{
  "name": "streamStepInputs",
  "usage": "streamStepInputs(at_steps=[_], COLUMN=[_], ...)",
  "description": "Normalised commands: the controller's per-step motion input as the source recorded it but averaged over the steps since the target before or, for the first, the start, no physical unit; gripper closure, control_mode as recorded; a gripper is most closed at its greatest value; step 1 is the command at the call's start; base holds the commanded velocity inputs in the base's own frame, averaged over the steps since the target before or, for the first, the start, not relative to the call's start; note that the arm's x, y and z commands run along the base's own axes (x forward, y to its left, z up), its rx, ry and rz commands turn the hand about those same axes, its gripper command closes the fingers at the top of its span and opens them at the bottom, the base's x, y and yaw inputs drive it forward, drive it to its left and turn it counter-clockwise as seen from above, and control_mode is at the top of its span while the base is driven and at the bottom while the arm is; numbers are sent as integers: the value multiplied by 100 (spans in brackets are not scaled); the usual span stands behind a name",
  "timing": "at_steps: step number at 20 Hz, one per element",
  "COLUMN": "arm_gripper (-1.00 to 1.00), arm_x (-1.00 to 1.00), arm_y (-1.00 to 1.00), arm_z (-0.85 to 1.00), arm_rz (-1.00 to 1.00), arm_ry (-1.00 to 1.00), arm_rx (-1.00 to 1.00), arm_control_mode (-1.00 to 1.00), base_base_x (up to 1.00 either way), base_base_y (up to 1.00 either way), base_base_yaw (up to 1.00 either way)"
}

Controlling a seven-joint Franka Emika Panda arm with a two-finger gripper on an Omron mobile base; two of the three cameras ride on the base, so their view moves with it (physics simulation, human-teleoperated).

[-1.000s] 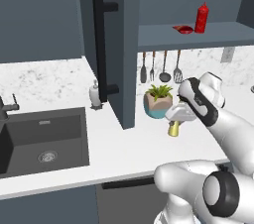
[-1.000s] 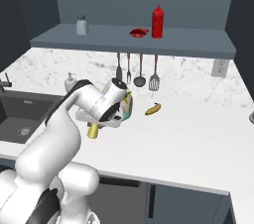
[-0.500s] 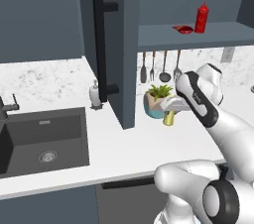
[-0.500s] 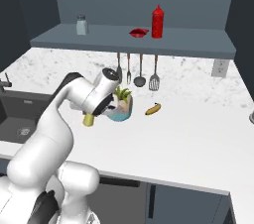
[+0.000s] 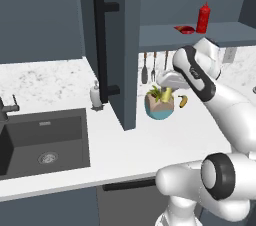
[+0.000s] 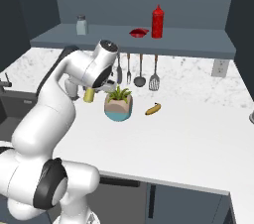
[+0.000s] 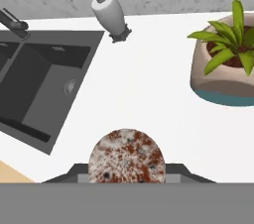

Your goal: Put the shaker and condiment bottle from the counter next to their counterparts in the cabinet.

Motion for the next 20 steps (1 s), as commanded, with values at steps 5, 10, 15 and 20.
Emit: streamStepInputs(at_steps=[5, 10, 15, 20], arm_gripper=[100, 100, 100, 100], arm_x=[36, -16, -23, 0], arm_y=[0, 11, 3, 2], arm_z=[92, 30, 1, 33], arm_rz=[-2, -1, 0, -2], arm_ry=[5, -5, -14, -16], arm_rx=[0, 0, 0, 0], arm_control_mode=[-100, -100, -100, -100], base_base_x=[0, 0, 0, 0], base_base_y=[0, 0, 0, 0], base_base_yaw=[0, 0, 0, 0])
